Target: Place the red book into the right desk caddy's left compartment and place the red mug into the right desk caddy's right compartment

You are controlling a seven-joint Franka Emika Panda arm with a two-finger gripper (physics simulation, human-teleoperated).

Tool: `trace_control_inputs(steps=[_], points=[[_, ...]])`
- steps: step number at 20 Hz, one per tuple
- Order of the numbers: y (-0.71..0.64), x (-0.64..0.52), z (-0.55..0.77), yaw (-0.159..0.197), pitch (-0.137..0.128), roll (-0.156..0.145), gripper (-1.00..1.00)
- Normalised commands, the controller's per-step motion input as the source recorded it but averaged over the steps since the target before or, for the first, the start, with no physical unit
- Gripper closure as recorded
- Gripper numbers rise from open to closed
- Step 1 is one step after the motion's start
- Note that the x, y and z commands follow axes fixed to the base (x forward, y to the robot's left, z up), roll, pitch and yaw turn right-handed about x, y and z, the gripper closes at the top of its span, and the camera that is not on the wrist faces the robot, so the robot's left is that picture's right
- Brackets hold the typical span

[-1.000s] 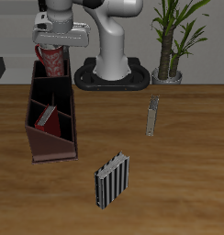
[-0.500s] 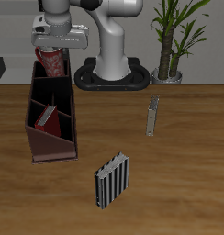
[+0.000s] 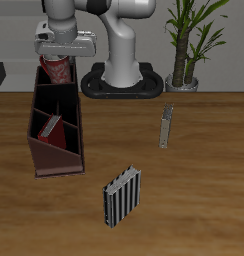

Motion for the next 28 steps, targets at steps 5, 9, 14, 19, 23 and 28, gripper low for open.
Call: trace_control_inputs(steps=[5,9,14,19,23,28], points=[[-0.01,-0.03,-0.09,-0.025,-0.015,0.013,1.0],[-0.08,-0.15,-0.02,0.002,-0.046,0.01,1.0],[-0.09,-0.2,0.03,-0.015,-0.066,-0.022,1.0],[-0.01,-0.1,0.05,-0.011,-0.054,-0.009,1.0],[0.05,-0.05,0.1,0.018,-0.069,-0.002,1.0],[0.05,0.04,0.07,-0.017,-0.045,0.011,1.0]])
